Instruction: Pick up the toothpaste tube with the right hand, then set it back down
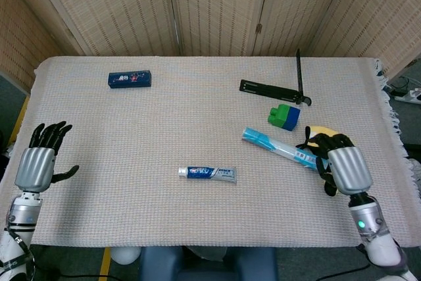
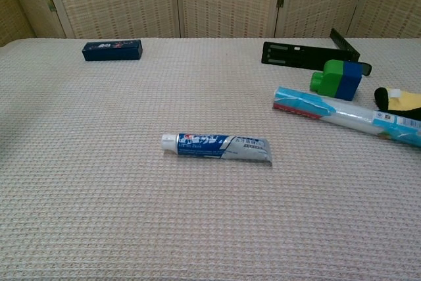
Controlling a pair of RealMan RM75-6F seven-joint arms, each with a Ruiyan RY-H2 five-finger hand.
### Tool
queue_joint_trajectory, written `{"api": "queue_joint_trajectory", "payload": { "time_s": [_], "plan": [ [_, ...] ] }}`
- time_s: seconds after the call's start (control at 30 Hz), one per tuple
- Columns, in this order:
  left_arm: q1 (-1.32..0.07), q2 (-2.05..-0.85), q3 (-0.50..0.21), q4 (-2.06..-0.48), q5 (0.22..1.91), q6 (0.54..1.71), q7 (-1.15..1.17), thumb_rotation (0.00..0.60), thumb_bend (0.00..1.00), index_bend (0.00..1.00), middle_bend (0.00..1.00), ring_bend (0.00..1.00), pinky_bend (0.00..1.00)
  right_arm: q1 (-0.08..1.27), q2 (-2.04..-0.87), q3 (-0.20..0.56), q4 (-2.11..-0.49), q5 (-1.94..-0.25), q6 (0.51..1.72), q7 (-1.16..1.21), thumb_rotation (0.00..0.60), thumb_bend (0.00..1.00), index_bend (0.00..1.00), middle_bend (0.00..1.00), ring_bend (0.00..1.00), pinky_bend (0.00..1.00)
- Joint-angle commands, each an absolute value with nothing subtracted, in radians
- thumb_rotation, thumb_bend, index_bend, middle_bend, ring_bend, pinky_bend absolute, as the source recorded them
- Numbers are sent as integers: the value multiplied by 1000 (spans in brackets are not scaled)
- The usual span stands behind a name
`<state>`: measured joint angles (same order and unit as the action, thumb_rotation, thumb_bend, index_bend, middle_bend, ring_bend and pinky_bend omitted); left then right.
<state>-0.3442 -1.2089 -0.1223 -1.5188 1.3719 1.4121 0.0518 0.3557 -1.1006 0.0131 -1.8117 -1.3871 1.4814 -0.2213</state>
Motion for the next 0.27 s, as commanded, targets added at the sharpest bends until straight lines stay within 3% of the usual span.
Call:
{"api": "queue_joint_trajectory", "payload": {
  "time_s": [0.03,0.27],
  "plan": [
    [-300,-1192,-100,-1547,1362,1445,83,600,233,161,137,124,20,251,-1065,-38,-1766,-1437,1571,-111,600,611,318,299,330,238],
    [-221,-1186,-54,-1592,1387,1518,144,600,232,163,141,124,0,142,-1074,-68,-1649,-1494,1652,54,600,612,319,297,327,238]
  ]
}}
